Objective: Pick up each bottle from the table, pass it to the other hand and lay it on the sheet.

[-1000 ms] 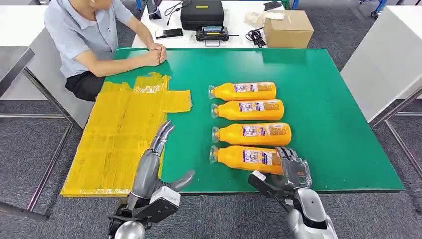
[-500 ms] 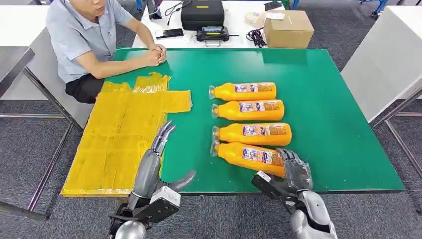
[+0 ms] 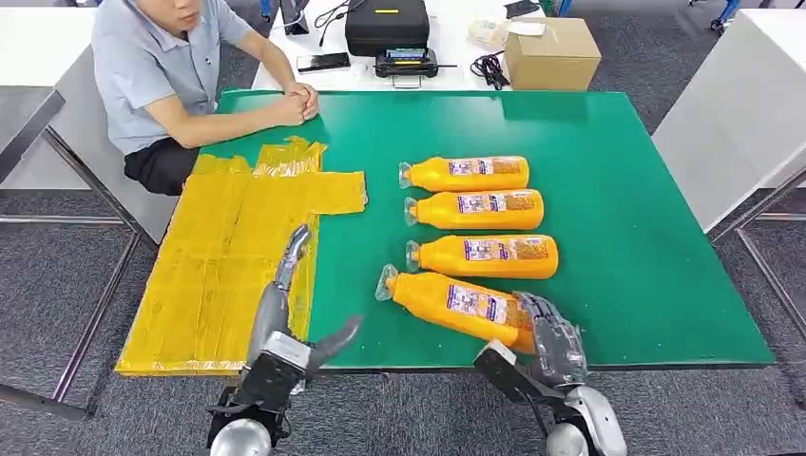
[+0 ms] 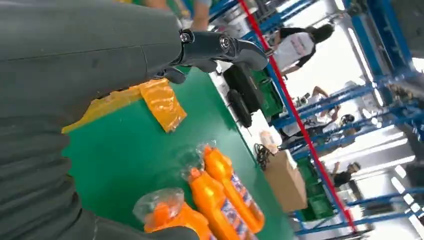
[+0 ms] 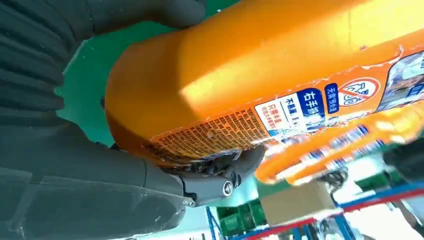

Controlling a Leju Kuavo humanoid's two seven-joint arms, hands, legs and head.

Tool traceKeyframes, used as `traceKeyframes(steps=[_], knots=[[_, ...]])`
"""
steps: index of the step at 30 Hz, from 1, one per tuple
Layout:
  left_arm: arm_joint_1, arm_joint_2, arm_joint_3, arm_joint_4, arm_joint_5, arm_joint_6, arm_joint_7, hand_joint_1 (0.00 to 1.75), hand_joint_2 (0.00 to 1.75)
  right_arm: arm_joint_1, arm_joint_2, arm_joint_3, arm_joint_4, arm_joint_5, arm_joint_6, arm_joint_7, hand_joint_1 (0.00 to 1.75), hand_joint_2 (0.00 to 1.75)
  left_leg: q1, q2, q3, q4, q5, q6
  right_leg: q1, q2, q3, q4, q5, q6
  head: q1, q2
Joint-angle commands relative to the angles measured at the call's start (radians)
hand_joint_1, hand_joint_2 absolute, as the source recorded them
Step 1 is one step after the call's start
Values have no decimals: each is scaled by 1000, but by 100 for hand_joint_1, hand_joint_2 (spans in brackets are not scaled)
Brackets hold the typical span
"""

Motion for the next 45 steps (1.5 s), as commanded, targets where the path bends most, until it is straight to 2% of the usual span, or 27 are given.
traceKeyframes(steps=[1, 7, 9, 11, 14, 20, 22, 24, 28, 33, 36, 40, 45], knots=[[47, -26, 28, 3, 111, 26, -21, 0, 175, 7, 52, -30, -115, -38, -1, -19, 175, 175, 1, 2, 3, 0, -2, -2, 1, 1, 2, 0, -2, -2, 0, 0], [59, -26, 46, -16, 253, 18, -40, 0, 175, -14, 89, -53, -151, -112, -5, -59, 175, 175, 0, 2, 1, 0, -1, -1, 1, 1, 0, 0, -1, -2, 0, 0], [47, -26, 47, 23, 336, -62, -16, 0, 175, -20, 103, -53, -166, -160, 1, -94, 175, 175, 1, 2, 2, 0, -2, -2, 1, 1, 1, 0, -1, -2, 0, 0], [34, -26, 42, 66, 379, -84, -13, 0, 175, -22, 113, -51, -174, -181, 1, -105, 175, 175, 1, 1, 3, 0, -2, -2, 1, 1, 2, 0, -1, -2, 0, 0], [17, -26, 34, 129, 497, -229, -13, 0, 175, -34, 136, -29, -165, -274, 53, -141, 175, 175, 0, 0, 2, -1, -1, -1, 0, 1, 2, -1, -1, -2, 0, 0], [3, -20, 5, 138, 465, -288, -57, 0, 175, -41, 157, 45, -150, -330, 100, -152, 175, 175, 1, 1, 2, 0, -2, -2, 1, 2, 2, 0, -1, -2, 0, 0], [-4, -13, -14, 131, 352, -253, -91, 0, 175, -38, 150, 74, -151, -342, 112, -146, 175, 175, 1, 0, 2, 0, -2, -2, 1, 1, 2, 0, -1, -2, 0, 0], [-9, -23, -11, 134, 367, -289, -76, 0, 175, -42, 146, 111, -133, -358, 137, -143, 175, 175, 2, 0, 3, 0, -2, -2, 2, 0, 3, 0, -2, -3, 0, 0], [-21, -19, -27, 135, 299, -280, -126, 0, 175, -55, 137, 174, -85, -428, 211, -146, 175, 175, 2, 1, 3, 1, -2, -2, 2, 2, 3, 0, -1, -3, 0, 0], [-35, -22, -41, 144, 308, -308, -121, 0, 175, -69, 118, 258, -53, -438, 232, -158, 175, 175, 2, 0, 3, 0, -1, -2, 2, 0, 3, -1, -1, -2, 0, 0], [-56, -26, -34, 184, 436, -377, -71, 0, 175, -86, 95, 306, -29, -466, 263, -193, 175, 175, 1, 0, 1, 0, 0, -1, 1, 0, 0, -1, 0, -1, 0, 0], [-82, -26, -45, 226, 518, -411, -72, 0, 175, -91, 62, 358, 6, -490, 285, -249, 175, 175, 1, -1, 2, -1, 0, -1, 1, -1, 2, -2, 0, -1, 0, 0], [-90, -25, -55, 213, 614, -448, -105, 0, 175, -107, 54, 375, 58, -505, 284, -264, 175, 175, 2, -1, 4, -1, -1, -1, 2, -1, 4, -2, -1, -2, 0, 0]])
